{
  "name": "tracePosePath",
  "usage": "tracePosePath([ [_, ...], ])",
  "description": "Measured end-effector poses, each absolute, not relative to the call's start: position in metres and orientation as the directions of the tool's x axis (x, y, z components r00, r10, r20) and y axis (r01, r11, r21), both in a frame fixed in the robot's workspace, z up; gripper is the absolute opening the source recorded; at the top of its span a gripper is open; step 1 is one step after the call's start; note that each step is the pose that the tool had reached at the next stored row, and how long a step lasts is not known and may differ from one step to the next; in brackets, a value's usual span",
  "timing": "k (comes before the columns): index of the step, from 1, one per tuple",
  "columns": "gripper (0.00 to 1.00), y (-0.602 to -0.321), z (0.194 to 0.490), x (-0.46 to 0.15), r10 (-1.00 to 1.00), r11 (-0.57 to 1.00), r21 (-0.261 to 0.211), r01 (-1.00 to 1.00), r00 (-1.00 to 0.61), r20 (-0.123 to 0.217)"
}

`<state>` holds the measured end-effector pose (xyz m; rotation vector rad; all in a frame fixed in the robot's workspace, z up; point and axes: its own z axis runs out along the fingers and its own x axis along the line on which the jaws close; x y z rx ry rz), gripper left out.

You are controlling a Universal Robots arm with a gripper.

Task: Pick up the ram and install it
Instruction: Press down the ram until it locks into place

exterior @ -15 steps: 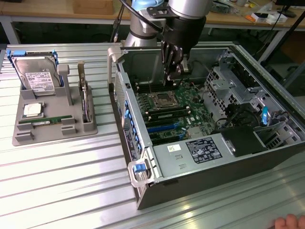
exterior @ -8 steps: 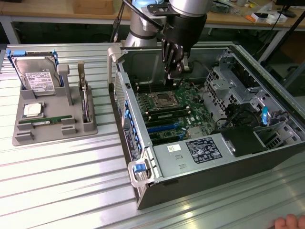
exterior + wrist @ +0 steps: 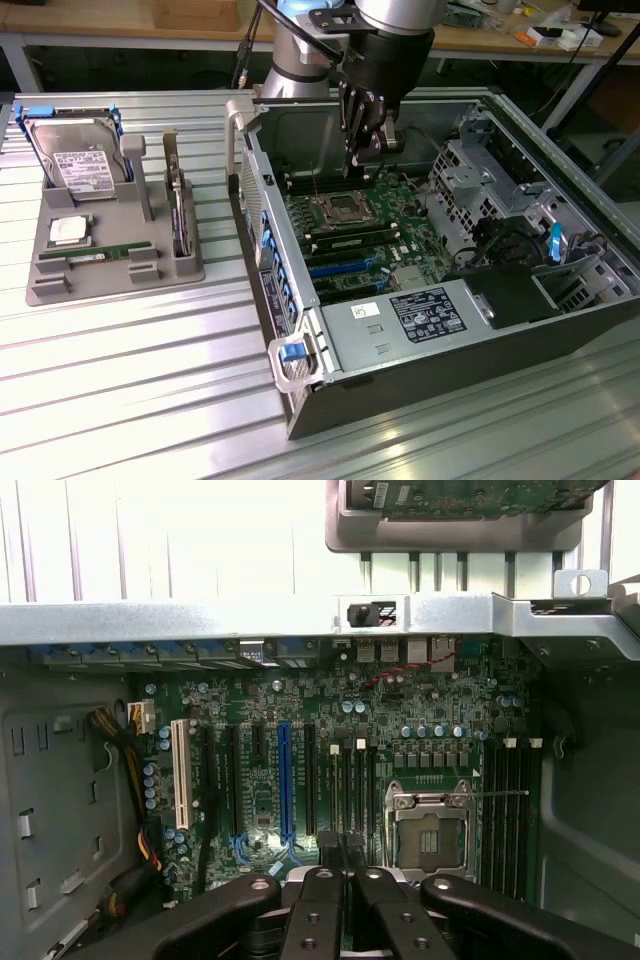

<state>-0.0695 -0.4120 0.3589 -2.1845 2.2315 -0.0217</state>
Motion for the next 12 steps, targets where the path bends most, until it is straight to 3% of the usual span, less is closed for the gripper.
tracePosePath([
  [12, 0.11, -0.412, 0.3589, -0.0694, -0.997, 0.082, -0.023, -0.996, -0.082, -0.004],
])
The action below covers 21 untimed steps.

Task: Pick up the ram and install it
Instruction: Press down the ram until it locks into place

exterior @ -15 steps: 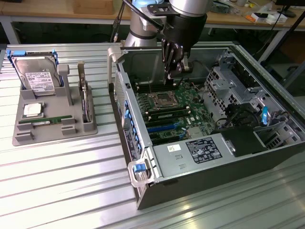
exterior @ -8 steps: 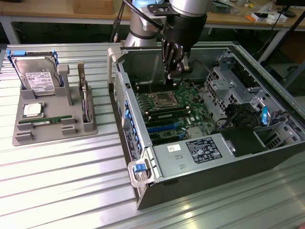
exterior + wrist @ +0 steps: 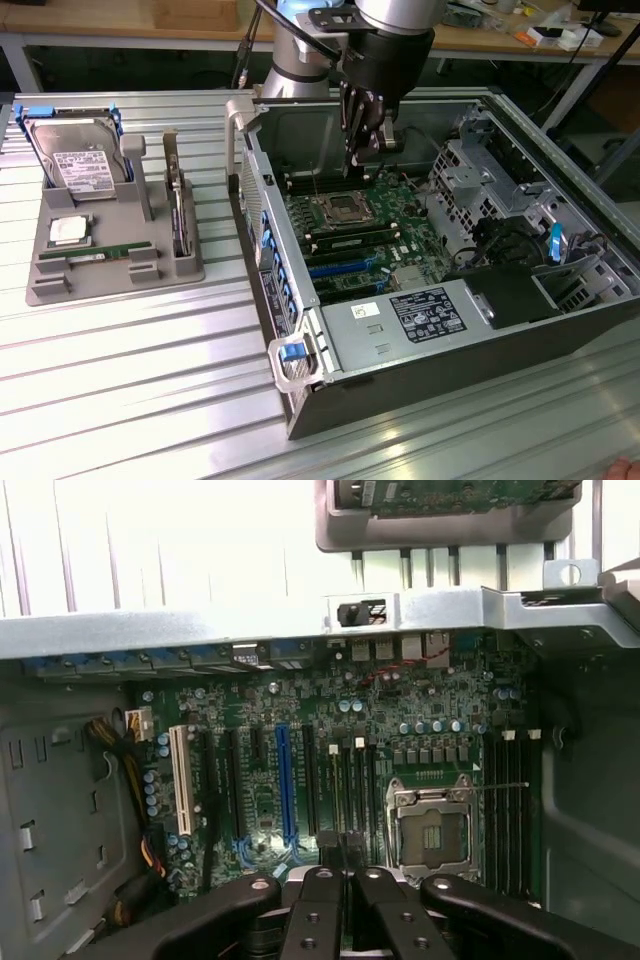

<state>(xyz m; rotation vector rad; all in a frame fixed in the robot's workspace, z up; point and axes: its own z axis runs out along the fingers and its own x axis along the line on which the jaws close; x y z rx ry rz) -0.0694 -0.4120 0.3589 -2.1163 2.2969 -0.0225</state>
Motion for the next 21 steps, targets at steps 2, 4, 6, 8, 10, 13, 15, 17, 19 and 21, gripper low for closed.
tracePosePath([
  [2, 0.11, -0.412, 0.3589, -0.0694, -0.99, 0.139, -0.023, -0.99, -0.139, -0.004],
  [4, 0.11, -0.412, 0.3589, -0.0695, -0.985, 0.174, -0.023, -0.984, -0.174, -0.004],
  [6, 0.11, -0.412, 0.3589, -0.0695, -0.978, 0.208, -0.023, -0.978, -0.208, -0.004],
  [8, 0.11, -0.412, 0.3589, -0.0695, -0.97, 0.245, -0.023, -0.969, -0.245, -0.004],
  [10, 0.11, -0.412, 0.3589, -0.0695, -0.958, 0.286, -0.023, -0.958, -0.286, -0.004],
  [13, 0.11, -0.4119, 0.3589, -0.0695, -0.941, 0.337, -0.023, -0.941, -0.337, -0.004],
  [15, 0.11, -0.412, 0.3589, -0.0695, -0.93, 0.367, -0.023, -0.93, -0.367, -0.004],
  [17, 0.11, -0.412, 0.3589, -0.0695, -0.917, 0.399, -0.023, -0.916, -0.399, -0.004],
  [19, 0.11, -0.412, 0.3589, -0.0695, -0.894, 0.448, -0.023, -0.894, -0.448, -0.004],
  [21, 0.11, -0.412, 0.3589, -0.0695, -0.857, 0.515, -0.023, -0.857, -0.515, -0.004],
])
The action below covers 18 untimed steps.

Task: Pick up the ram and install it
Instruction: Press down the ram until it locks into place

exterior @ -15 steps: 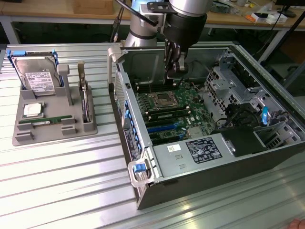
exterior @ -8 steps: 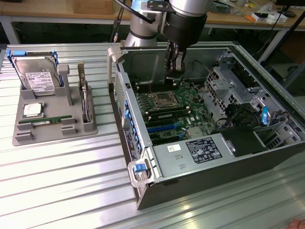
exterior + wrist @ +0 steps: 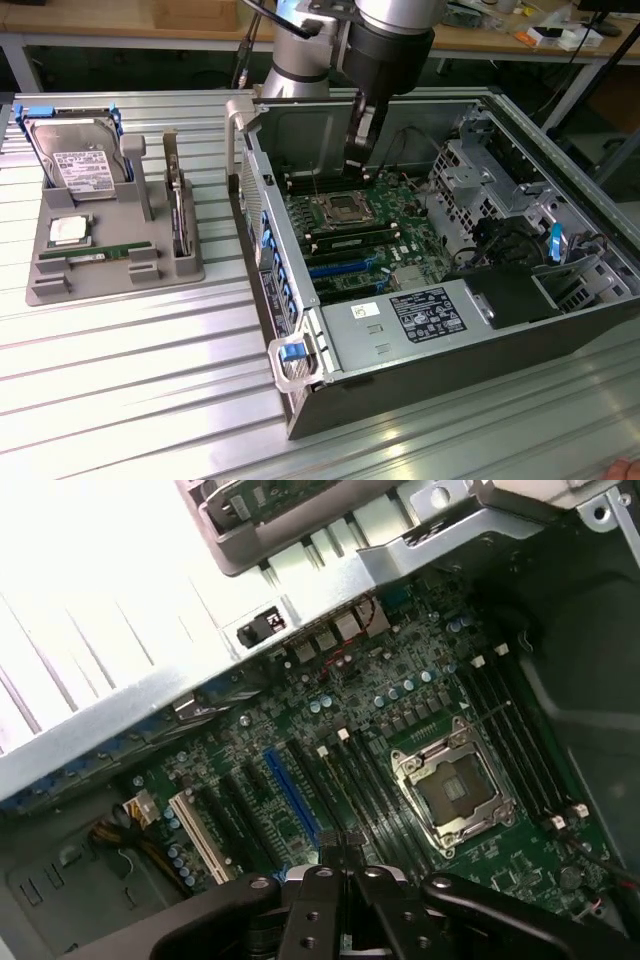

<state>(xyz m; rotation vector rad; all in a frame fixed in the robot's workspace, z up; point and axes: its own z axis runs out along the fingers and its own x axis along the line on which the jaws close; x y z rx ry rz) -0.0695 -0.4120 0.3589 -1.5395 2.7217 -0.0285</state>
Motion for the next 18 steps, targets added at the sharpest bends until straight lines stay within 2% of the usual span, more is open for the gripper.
tracePosePath([
  [18, 0.11, -0.412, 0.3589, -0.0694, -0.618, 0.786, -0.023, -0.617, -0.786, -0.004],
])
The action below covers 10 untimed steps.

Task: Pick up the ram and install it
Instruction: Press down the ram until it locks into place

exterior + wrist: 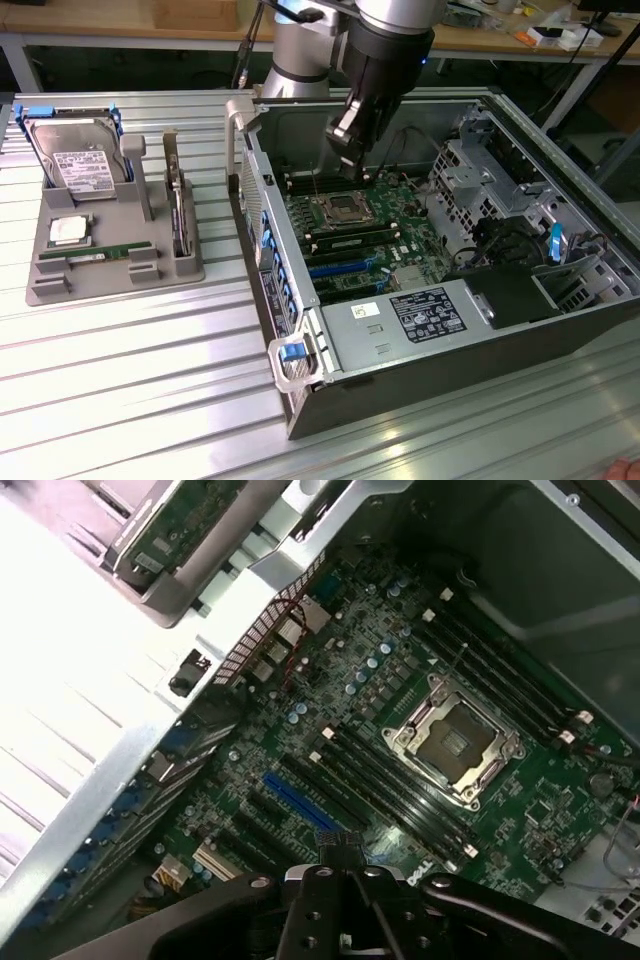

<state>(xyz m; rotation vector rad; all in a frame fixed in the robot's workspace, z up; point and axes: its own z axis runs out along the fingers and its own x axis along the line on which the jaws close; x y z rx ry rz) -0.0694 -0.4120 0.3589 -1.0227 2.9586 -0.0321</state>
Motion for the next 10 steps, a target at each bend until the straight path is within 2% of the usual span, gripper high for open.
tracePosePath([
  [10, 0.11, -0.412, 0.3589, -0.0695, -0.444, 0.896, -0.023, -0.444, -0.896, -0.004],
])
